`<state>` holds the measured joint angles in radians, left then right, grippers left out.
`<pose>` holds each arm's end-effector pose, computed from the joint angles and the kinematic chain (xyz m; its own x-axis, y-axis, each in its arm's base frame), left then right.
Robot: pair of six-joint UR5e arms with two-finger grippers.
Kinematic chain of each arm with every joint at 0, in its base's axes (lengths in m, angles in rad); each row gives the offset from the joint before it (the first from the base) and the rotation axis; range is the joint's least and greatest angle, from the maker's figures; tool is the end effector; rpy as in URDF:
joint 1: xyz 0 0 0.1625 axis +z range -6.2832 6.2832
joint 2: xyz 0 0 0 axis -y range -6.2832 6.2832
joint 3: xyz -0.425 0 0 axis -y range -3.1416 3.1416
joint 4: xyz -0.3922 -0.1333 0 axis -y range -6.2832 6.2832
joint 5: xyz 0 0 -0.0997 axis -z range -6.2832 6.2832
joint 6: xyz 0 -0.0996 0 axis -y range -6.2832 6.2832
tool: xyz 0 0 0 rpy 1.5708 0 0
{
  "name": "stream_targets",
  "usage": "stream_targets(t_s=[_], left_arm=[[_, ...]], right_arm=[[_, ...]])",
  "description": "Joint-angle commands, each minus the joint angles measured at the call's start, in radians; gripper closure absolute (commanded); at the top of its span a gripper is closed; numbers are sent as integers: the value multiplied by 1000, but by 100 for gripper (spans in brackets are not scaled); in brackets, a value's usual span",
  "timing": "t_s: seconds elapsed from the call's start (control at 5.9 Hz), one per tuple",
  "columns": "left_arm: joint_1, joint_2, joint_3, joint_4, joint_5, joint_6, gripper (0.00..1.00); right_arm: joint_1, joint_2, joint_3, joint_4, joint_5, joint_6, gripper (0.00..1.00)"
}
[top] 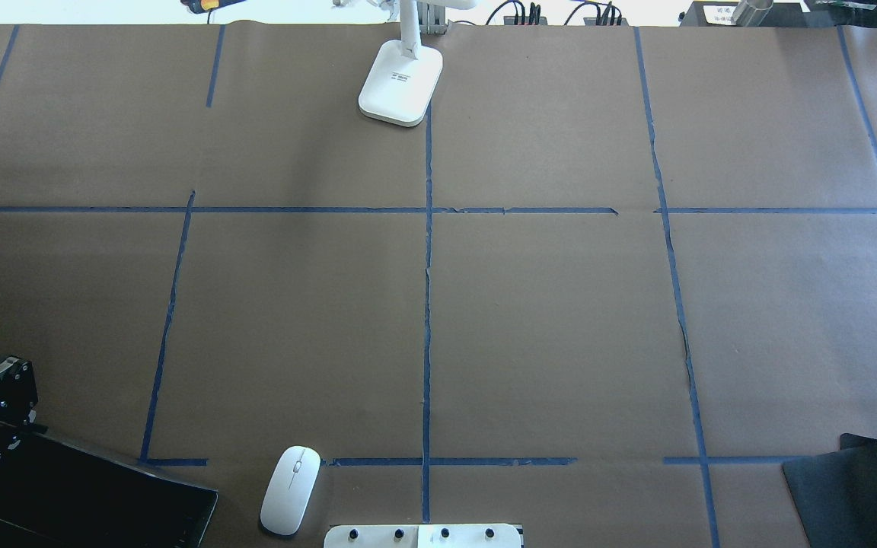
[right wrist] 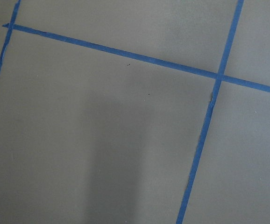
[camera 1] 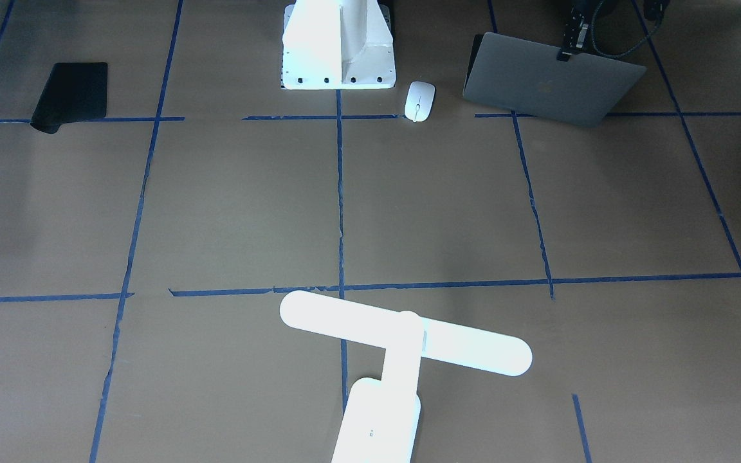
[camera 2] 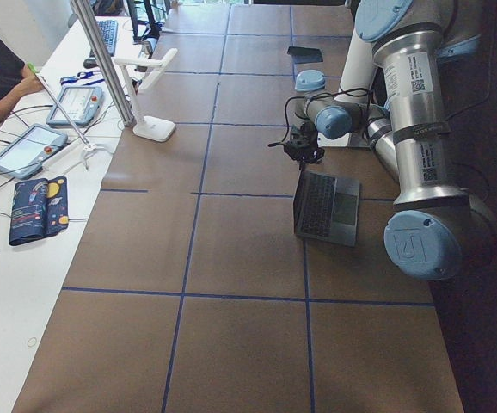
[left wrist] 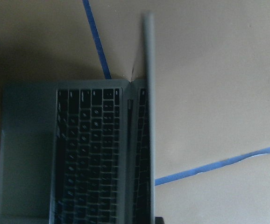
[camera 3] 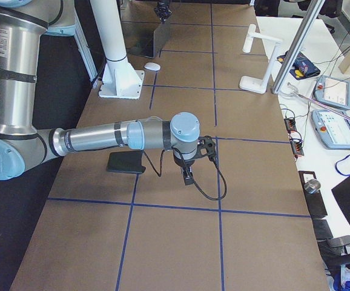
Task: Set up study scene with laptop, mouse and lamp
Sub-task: 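Lower the left gripper to the grey laptop and grasp its lid edge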
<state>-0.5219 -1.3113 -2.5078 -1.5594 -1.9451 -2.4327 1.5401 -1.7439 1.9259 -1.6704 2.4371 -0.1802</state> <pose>0.2397 -0.2496 0.3387 0.2401 -0.9531 -0.1841 0.6919 0.3011 -0.6562 0.0446 -0.4188 0.5662 0.6295 -0.2598 0.7323 0.1458 0.9652 0.2171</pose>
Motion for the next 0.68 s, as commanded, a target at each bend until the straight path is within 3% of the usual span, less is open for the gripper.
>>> stream_targets(t_s=[0.0, 0.34, 0.51], left_arm=[[-35, -19, 9, 4, 3, 6, 100], [-182, -65, 20, 36, -5, 142, 100], [-240, -180, 85, 54, -8, 186, 100]], right_arm=[[0, -6, 2, 0, -1, 2, 0], [-12, -8, 1, -2, 0, 5, 0], [-18, -6, -1, -2, 2, 5, 0]])
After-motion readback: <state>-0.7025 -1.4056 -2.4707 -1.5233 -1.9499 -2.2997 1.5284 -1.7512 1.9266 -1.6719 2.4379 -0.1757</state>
